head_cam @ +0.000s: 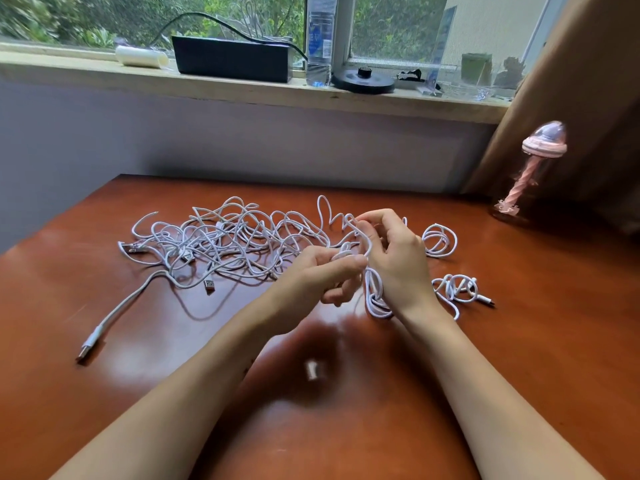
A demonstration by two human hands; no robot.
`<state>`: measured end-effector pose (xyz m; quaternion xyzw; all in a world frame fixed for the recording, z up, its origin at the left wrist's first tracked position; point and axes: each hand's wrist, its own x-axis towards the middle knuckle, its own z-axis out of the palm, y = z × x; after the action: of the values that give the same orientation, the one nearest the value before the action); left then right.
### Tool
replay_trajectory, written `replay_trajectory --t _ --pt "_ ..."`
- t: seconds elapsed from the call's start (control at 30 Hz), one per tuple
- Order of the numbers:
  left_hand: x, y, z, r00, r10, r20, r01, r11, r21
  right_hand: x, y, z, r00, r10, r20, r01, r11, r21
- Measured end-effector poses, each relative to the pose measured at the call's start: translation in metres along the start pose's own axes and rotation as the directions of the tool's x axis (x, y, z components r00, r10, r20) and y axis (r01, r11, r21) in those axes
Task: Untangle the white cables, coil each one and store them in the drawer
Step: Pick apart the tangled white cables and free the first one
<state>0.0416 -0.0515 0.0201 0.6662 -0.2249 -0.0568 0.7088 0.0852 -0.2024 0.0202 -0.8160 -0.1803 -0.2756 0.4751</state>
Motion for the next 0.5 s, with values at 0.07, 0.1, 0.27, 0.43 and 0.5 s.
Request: replay_trajectory --t 0.07,0.1,0.27,0.43,0.5 --pt "0.0 0.002 0.0 1.0 0.011 0.013 -0.011 0.999 -0.045 0.001 0.003 0.0 1.0 0.025 0.006 -0.025 0.999 -0.022" --pt "0.0 0.003 -0.001 1.0 0.02 0.011 -0.019 0.997 -0.069 0.001 0.005 0.0 0.999 0.039 0.019 -0.039 0.999 -0.038" --pt "0.004 0.004 -0.006 0.99 0.082 -0.118 -0.108 0.966 -0.235 0.0 0.016 0.001 0.993 0.067 0.102 -0.054 0.991 -0.12" --pt "0.007 0.006 -0.013 0.965 0.064 -0.253 -0.145 0.938 -0.315 -0.001 0.02 0.006 0.985 0.079 0.153 -0.051 0.983 -0.179" --pt "0.008 0.008 -0.015 0.96 0.065 -0.271 -0.168 0.911 -0.378 -0.002 0.019 0.008 0.982 0.056 0.182 -0.023 0.984 -0.176"
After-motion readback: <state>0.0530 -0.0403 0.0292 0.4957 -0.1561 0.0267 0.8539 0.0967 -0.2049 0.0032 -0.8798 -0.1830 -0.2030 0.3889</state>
